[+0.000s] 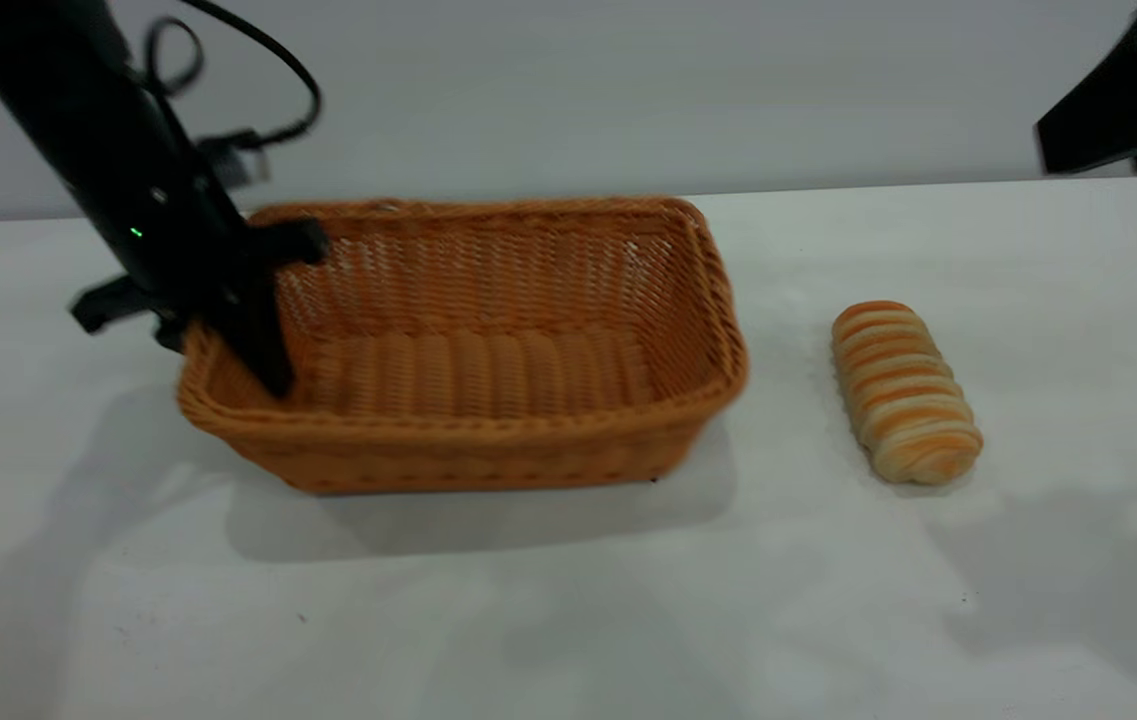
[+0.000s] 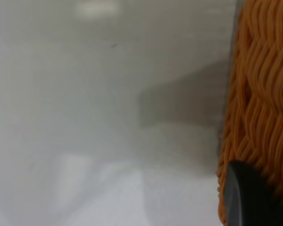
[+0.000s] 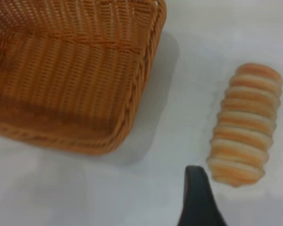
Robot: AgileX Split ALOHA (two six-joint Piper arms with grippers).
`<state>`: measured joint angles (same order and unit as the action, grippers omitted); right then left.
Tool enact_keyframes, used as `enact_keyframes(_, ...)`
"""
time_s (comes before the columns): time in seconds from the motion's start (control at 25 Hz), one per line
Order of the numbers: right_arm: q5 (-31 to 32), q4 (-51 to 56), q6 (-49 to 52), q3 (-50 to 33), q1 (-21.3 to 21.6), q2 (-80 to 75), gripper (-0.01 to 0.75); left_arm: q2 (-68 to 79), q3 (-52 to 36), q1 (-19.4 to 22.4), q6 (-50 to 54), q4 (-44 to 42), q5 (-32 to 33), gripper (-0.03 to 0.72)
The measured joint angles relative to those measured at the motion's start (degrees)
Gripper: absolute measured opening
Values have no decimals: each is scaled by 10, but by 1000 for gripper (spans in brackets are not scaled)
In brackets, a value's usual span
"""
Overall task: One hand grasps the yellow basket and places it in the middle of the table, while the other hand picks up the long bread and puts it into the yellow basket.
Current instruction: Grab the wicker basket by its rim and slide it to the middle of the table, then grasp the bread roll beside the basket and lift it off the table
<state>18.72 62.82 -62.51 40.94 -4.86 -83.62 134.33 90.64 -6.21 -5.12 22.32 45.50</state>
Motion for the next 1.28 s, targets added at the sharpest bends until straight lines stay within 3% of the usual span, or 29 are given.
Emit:
enact_keyframes(0.2, -18, 0, -10, 77, 0, -135, 536, 32, 30, -16, -14, 16, 8, 107)
enact_keyframes(0.28, -18, 0, -14, 105, 0, -190, 536, 32, 30, -16, -23, 16, 11, 146)
enact_keyframes(0.52, -20, 1, -26, 182, 0, -320, 536, 30, 49, -16, -48, 14, 43, 537)
enact_keyframes(0.64, -21, 2, -27, 204, 0, -364, 536, 15, 65, -16, -50, -13, 89, 655)
enact_keyframes(0.92, -30, 5, -37, 237, -8, -443, 522, -100, 80, -16, -51, -41, 161, 626)
enact_keyframes(1.0, -24, 5, -48, 247, -8, -454, 430, -141, 80, -16, -51, -41, 172, 607)
enact_keyframes(1.12, -16, -16, -54, 249, -5, -451, 122, -207, 80, -16, -55, -41, 189, 589)
enact_keyframes(1.2, 3, -48, -44, 249, 5, -437, 55, -254, 80, -16, -61, -43, 207, 585)
enact_keyframes(1.28, 38, -89, -12, 248, 22, -402, 48, -296, 80, -16, -64, -51, 213, 584)
